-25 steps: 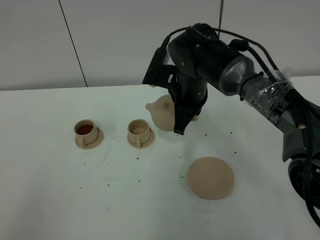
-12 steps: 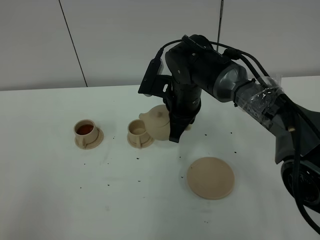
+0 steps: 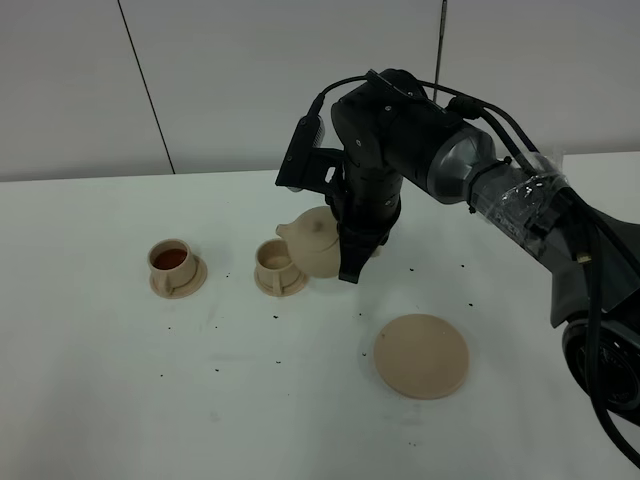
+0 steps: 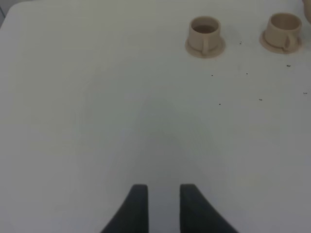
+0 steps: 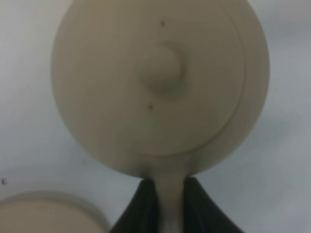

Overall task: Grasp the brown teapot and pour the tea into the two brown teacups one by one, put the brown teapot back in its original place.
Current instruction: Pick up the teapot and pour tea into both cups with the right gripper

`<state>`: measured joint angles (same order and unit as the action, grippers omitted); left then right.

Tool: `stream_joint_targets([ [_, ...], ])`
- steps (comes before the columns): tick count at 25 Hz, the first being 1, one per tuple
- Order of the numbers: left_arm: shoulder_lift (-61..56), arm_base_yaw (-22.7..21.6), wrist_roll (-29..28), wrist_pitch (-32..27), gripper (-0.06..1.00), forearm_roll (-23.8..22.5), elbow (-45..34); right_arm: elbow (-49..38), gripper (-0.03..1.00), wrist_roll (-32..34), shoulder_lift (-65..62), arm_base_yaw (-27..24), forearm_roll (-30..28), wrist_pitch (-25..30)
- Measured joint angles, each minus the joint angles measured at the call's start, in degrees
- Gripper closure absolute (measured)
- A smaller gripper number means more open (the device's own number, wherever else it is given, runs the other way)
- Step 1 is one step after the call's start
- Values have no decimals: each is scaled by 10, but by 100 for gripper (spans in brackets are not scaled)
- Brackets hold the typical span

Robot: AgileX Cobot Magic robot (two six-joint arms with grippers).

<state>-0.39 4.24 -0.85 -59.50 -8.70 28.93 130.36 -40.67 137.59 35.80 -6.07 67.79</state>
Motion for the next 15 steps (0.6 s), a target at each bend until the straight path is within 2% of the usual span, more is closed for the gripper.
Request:
stream_joint_targets([
  [8, 0, 0, 0, 0, 71, 0, 0, 0, 87, -45, 0, 0, -4, -17],
  [15, 0, 0, 0, 0, 71, 0, 0, 0, 87, -60, 0, 0, -45, -29],
])
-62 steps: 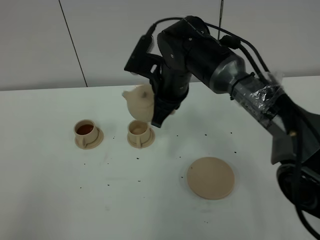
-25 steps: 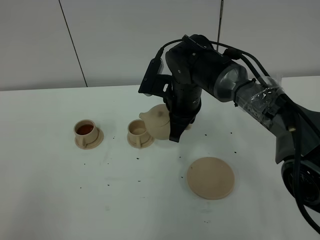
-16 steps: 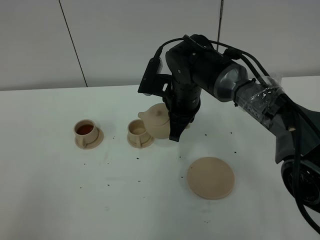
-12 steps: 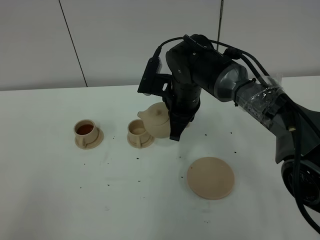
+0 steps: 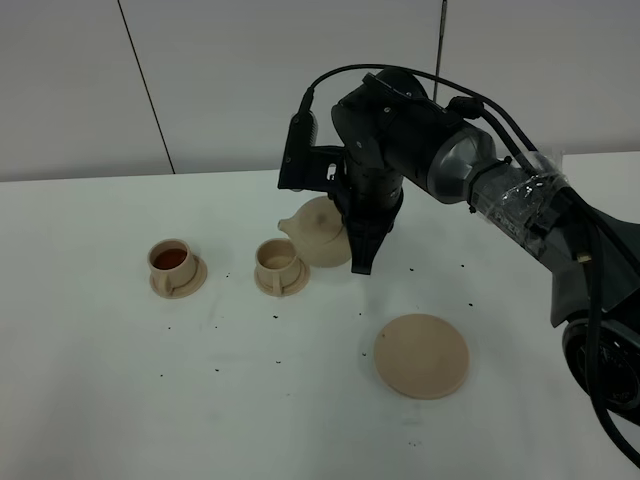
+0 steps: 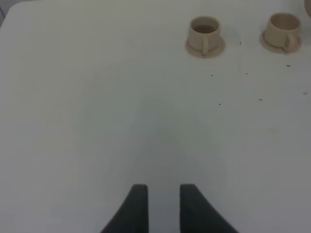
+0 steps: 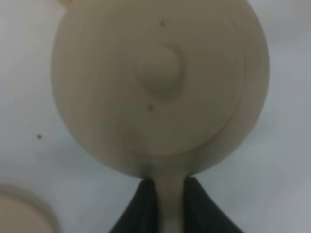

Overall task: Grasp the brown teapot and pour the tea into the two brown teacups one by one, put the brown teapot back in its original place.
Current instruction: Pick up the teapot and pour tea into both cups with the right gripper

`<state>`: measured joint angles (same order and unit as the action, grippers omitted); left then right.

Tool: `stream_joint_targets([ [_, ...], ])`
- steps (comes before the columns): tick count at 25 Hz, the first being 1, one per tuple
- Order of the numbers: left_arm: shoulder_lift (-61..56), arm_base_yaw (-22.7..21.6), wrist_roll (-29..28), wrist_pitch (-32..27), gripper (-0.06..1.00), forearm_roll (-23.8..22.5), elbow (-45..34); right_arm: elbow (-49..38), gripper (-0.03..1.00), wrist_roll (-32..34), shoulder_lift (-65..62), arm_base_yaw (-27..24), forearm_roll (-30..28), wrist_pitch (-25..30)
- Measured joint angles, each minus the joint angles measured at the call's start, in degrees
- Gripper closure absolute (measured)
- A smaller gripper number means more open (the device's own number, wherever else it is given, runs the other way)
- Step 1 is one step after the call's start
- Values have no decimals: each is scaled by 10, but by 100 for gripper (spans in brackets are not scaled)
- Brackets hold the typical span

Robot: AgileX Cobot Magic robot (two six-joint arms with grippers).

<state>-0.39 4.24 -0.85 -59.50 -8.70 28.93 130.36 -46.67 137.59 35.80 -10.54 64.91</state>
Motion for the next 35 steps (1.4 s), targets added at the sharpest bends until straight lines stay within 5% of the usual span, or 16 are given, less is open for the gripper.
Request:
stream_joint_targets([
  [35, 0, 0, 0, 0, 71, 0, 0, 0, 87, 20, 27, 74, -216, -31],
])
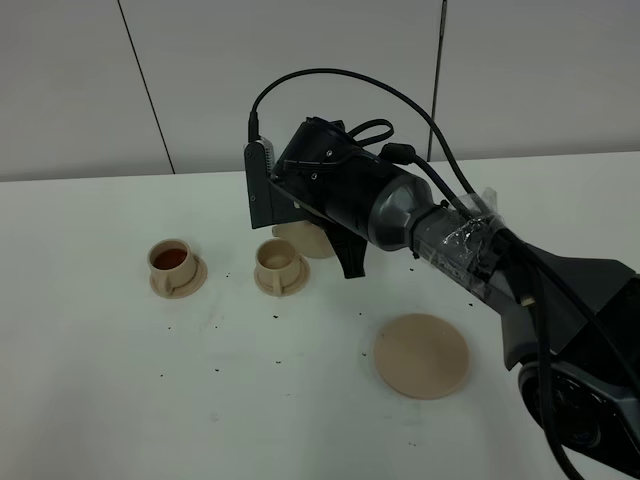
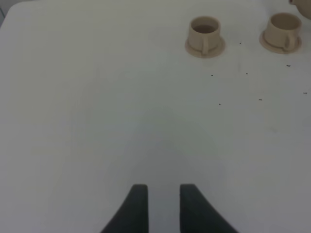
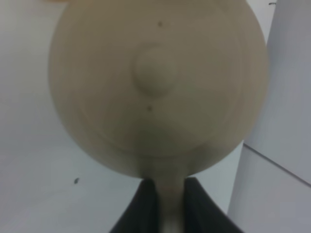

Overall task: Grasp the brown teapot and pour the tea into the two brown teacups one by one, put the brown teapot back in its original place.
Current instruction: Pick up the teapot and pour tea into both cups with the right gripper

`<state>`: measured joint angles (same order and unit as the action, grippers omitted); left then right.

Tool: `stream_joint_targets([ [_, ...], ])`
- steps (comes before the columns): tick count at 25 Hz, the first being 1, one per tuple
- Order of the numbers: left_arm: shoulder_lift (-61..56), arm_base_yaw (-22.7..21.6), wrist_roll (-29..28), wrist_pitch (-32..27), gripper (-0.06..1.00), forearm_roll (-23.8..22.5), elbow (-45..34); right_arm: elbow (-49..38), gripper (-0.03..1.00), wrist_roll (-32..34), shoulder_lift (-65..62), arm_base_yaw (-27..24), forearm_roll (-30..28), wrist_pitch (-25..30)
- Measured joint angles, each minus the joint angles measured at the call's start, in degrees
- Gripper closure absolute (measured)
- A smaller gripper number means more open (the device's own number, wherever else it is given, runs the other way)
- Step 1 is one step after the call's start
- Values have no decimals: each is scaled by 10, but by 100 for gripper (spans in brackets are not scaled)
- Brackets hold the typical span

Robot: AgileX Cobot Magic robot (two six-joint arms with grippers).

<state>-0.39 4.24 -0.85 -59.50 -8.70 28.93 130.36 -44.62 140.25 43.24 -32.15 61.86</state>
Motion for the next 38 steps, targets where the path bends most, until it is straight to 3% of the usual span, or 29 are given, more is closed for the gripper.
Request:
stream_joint_targets([
  [9, 0, 0, 0, 0, 71, 0, 0, 0, 87, 3, 3, 11, -53, 17],
  [38, 0, 0, 0, 0, 71, 0, 0, 0, 87, -23, 26, 40, -103, 36],
])
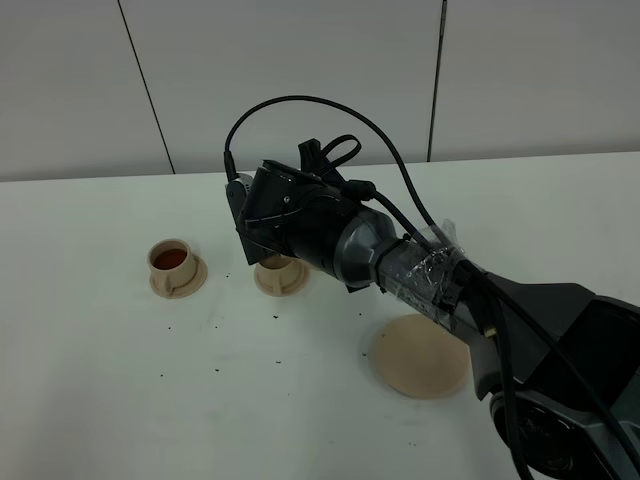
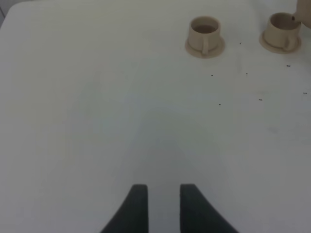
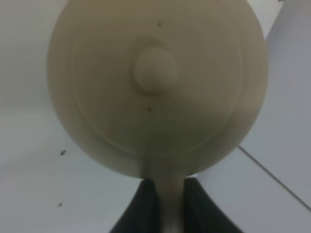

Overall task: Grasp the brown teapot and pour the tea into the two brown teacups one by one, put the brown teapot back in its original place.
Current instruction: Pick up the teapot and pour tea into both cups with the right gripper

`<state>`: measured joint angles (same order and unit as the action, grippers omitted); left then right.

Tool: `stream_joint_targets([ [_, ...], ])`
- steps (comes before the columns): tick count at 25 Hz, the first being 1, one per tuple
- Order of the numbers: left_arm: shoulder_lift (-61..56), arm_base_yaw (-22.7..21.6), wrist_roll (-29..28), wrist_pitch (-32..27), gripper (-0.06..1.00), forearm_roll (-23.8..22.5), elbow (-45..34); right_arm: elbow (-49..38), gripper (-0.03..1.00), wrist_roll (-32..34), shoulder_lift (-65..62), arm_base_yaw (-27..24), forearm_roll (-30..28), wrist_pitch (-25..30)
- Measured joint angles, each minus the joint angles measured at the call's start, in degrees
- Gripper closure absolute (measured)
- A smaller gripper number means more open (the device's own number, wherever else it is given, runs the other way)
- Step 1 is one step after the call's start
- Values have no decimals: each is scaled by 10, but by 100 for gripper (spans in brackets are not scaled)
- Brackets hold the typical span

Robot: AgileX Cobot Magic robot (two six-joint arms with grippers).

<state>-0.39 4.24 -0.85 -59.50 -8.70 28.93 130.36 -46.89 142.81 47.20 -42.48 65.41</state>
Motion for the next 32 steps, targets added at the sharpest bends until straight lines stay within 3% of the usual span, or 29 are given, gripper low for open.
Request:
stream_joint_targets([
  [11, 0, 0, 0, 0, 71, 0, 0, 0, 87, 0, 0, 0, -16, -23],
  [32, 0, 0, 0, 0, 71, 0, 0, 0, 87, 0, 0, 13, -63, -13],
])
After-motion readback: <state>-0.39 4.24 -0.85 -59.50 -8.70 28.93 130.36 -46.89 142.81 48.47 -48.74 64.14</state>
